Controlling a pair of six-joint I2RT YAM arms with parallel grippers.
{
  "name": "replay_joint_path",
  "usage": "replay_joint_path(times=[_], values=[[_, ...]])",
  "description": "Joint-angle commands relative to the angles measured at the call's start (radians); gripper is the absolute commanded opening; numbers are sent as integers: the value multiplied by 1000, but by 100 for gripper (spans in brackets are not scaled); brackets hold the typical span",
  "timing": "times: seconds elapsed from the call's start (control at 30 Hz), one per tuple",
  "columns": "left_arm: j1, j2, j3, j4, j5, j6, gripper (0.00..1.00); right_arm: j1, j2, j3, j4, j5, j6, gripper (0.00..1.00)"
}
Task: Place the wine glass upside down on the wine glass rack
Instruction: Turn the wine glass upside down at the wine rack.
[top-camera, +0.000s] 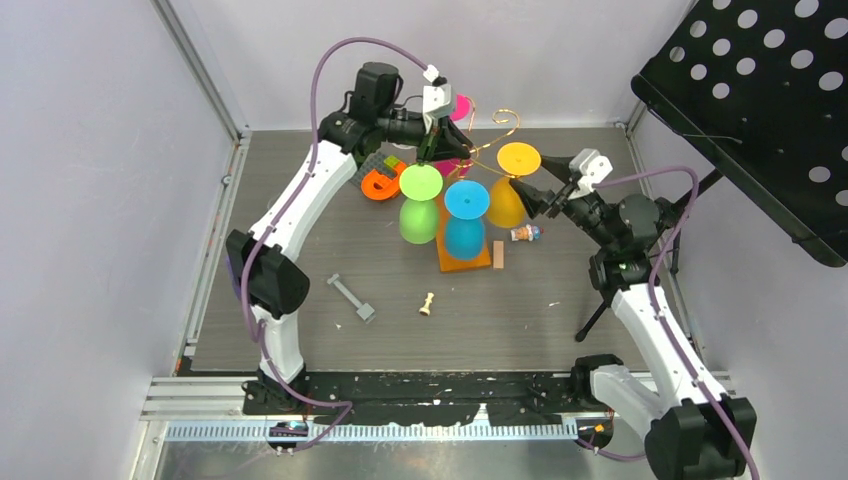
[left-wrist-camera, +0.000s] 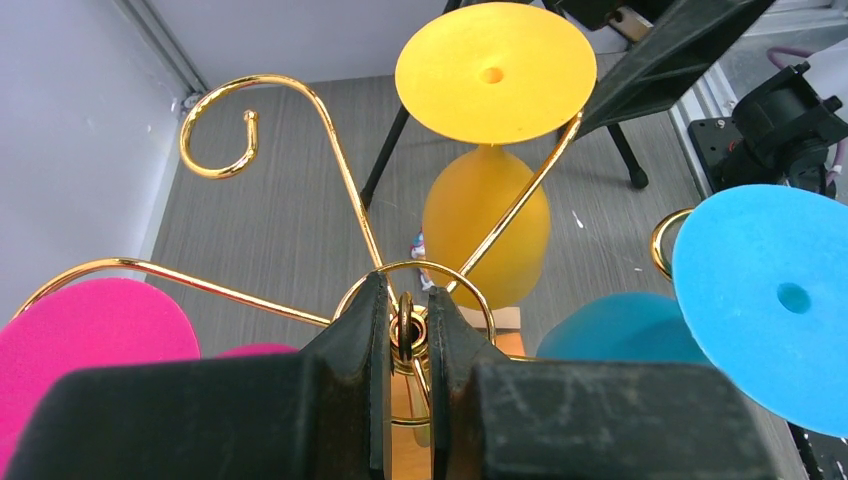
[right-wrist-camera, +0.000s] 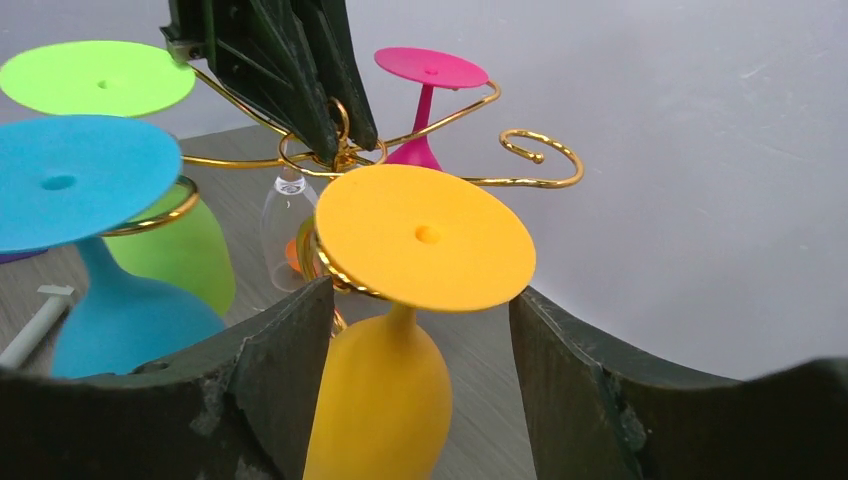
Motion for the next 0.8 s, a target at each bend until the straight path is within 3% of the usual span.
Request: replay_joint_path(times=[0.0, 0.63, 0.77], values=[[-16, 47, 15, -112, 1, -40, 0, 5, -95, -32, 5, 69, -15, 72], [25, 86, -30, 63, -16, -197, 0, 5, -439, -81, -240, 217, 9, 77], [38, 82, -31, 84, -20, -229, 9, 6, -471, -79, -285, 200, 2, 78]])
